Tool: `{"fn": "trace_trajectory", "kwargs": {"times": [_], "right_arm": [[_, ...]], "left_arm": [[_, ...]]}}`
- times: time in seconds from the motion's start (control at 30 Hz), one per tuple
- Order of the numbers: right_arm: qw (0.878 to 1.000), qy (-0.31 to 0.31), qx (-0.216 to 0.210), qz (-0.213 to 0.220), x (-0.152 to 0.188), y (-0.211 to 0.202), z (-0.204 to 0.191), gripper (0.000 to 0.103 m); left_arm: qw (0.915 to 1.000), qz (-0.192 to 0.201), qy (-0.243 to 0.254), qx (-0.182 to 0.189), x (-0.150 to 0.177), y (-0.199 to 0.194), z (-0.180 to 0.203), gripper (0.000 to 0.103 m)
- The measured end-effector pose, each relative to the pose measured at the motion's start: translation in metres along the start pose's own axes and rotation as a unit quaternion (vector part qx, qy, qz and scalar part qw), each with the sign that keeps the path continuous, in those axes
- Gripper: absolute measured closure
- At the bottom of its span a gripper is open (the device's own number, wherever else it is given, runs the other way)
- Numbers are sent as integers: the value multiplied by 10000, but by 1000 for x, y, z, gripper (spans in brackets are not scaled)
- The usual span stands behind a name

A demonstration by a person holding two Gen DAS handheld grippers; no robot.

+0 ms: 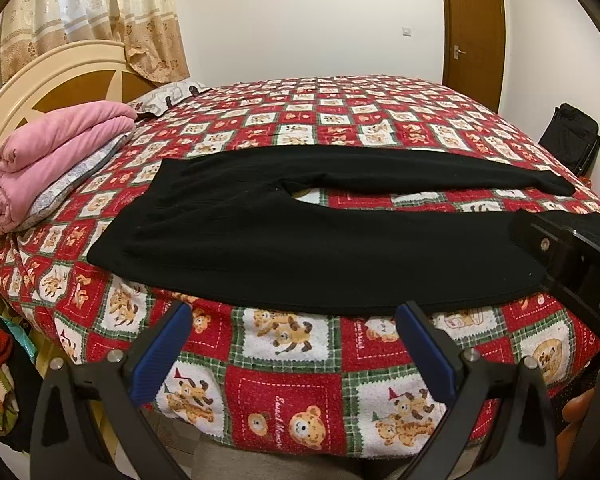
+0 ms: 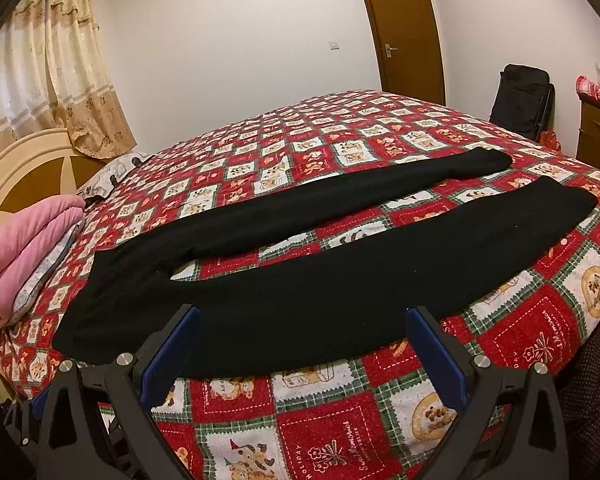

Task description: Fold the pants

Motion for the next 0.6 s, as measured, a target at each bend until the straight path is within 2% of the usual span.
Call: {"fn": "trace_trajectory", "kwargs": {"times": [0.6], "right_arm": [[10000, 12, -2, -56, 8, 3, -4, 1]], "left_arm": [[10000, 0, 1, 8, 1, 0, 0, 0]]}}
Point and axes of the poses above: each gripper's, at about its wrist camera, not at the fingertips, and y roughly the way its jaws point, z to its right, x to its underside, the point moved 4 cm from there along y, roughly the way its jaws point, and after that the axes turned 8 degrees about -x, right-handed, at the moved point
